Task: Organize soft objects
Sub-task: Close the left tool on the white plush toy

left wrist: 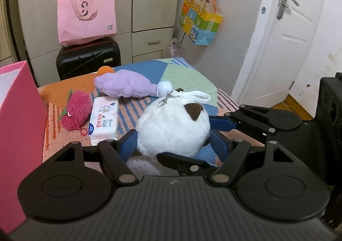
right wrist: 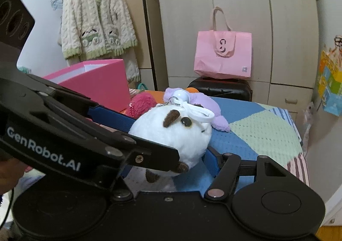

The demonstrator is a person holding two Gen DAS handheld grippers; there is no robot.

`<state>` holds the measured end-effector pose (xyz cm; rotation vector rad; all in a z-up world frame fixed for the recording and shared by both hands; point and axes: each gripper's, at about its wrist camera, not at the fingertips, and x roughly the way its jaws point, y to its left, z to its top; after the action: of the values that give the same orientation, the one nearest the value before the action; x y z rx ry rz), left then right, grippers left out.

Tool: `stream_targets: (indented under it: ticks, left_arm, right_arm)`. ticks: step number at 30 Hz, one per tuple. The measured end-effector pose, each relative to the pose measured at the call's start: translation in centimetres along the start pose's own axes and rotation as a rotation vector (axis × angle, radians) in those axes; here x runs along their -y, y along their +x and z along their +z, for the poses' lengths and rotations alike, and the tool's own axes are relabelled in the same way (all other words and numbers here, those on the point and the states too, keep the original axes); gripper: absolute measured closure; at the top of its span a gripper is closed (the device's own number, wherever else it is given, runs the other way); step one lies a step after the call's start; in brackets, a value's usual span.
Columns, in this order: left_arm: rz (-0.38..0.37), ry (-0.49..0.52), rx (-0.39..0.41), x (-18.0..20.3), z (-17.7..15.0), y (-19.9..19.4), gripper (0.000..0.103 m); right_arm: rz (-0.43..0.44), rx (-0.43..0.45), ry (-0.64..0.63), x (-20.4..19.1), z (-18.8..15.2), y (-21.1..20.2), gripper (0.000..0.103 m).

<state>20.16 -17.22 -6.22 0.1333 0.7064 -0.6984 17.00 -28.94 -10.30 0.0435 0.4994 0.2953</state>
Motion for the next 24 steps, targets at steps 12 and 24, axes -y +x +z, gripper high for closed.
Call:
stream_targets:
  ticks: [12,24]
  left_arm:
    - [-0.06,0.008,-0.008,1.3,-1.8,-3.6,0.03]
    - [-0.058,0.026,-0.007,2.3,-3.8,-7.7,0.03]
  right_arm:
    - [-0.038,0.027,-0.003,-3.3,-1.2,-4.7,0.032]
    - [-0.045,0.04,-0.057,-6.5,-2.1,-7.7,0.033]
